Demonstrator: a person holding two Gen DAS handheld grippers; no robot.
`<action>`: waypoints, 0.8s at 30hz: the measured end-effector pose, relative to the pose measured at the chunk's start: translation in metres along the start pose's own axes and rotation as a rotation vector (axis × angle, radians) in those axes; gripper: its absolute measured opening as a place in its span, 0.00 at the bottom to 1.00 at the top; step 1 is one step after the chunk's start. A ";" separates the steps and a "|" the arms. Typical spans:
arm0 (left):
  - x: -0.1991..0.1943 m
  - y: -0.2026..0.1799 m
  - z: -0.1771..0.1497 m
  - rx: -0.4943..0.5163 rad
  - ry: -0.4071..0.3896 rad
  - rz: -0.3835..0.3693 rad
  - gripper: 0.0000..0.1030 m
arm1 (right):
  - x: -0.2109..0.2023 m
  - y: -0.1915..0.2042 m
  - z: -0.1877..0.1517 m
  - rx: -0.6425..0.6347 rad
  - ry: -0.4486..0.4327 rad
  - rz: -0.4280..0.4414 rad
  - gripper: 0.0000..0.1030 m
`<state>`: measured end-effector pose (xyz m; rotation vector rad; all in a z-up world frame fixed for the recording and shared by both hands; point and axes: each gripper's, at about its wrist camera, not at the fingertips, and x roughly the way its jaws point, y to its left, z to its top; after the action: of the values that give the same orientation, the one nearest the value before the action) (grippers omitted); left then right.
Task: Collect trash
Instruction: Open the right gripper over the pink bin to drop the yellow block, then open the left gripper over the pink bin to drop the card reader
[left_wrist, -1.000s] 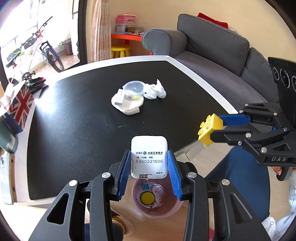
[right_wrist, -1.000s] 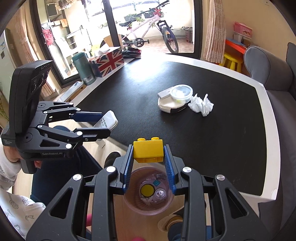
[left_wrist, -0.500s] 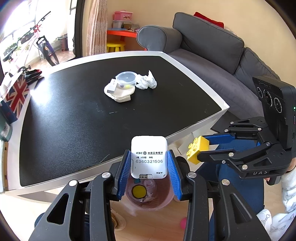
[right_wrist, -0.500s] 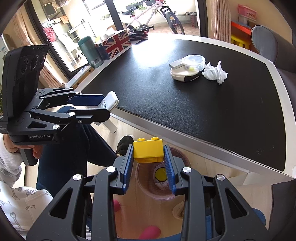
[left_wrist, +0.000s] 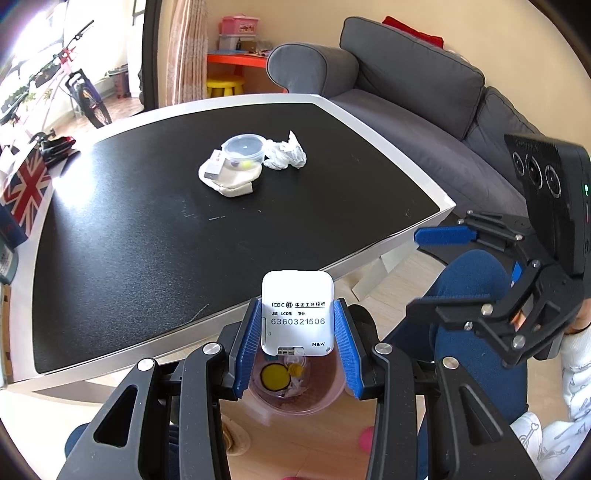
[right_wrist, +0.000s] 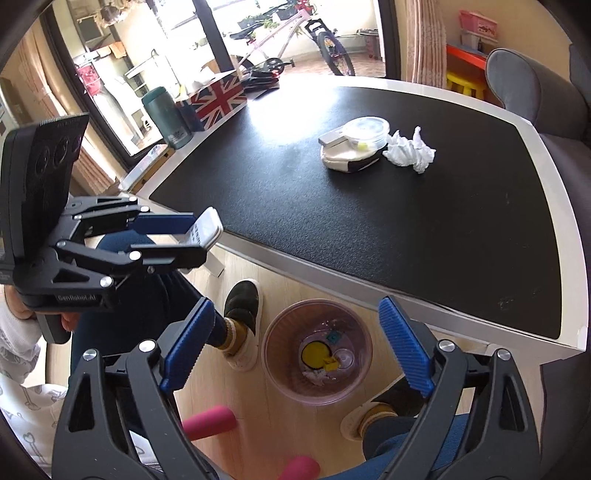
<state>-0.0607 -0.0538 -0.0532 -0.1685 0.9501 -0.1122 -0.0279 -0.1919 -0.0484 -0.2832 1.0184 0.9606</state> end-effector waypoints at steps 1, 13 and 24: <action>0.001 0.000 0.000 0.001 0.004 -0.002 0.38 | -0.001 -0.002 0.000 0.005 -0.004 -0.006 0.90; 0.010 -0.007 -0.004 0.021 0.036 -0.023 0.38 | -0.007 -0.012 0.004 0.037 -0.029 -0.042 0.91; 0.014 -0.013 -0.003 0.037 0.055 -0.040 0.38 | -0.014 -0.021 0.007 0.057 -0.053 -0.064 0.91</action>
<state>-0.0552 -0.0693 -0.0641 -0.1512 0.9991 -0.1724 -0.0101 -0.2074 -0.0375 -0.2405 0.9804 0.8759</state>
